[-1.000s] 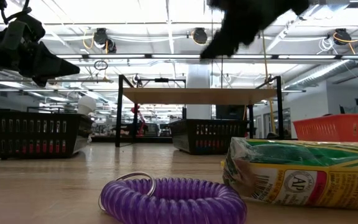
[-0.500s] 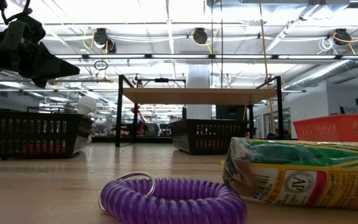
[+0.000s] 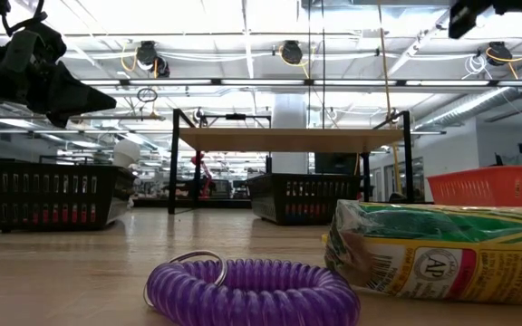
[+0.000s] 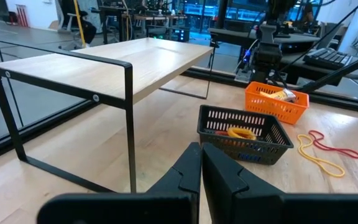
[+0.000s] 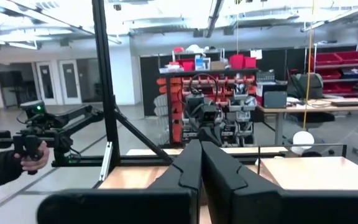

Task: Pick & Place Office Desk Supplies
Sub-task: Put the crayon box into the orange bin

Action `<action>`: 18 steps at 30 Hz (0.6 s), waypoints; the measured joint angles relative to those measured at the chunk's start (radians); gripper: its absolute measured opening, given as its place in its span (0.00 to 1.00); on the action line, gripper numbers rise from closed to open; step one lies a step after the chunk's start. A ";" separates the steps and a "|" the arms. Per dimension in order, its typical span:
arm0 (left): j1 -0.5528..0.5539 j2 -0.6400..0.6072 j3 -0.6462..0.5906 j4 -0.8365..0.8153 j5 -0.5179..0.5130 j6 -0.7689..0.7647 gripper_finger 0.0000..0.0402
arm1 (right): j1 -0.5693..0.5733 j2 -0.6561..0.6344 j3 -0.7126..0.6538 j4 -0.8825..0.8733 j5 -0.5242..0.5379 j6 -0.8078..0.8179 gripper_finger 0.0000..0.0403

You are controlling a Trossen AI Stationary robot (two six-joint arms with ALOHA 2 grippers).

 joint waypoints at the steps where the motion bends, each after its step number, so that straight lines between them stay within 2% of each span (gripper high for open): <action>1: 0.000 0.000 0.000 0.000 0.000 0.000 0.04 | 0.000 -0.021 -0.017 0.004 0.001 0.003 0.00; 12: 0.000 0.000 0.000 0.000 0.000 -0.001 0.04 | 0.000 -0.179 -0.169 0.014 0.026 0.004 0.00; 18: 0.000 0.000 0.001 -0.006 -0.001 -0.002 0.04 | 0.000 -0.193 -0.221 0.015 0.026 0.000 0.00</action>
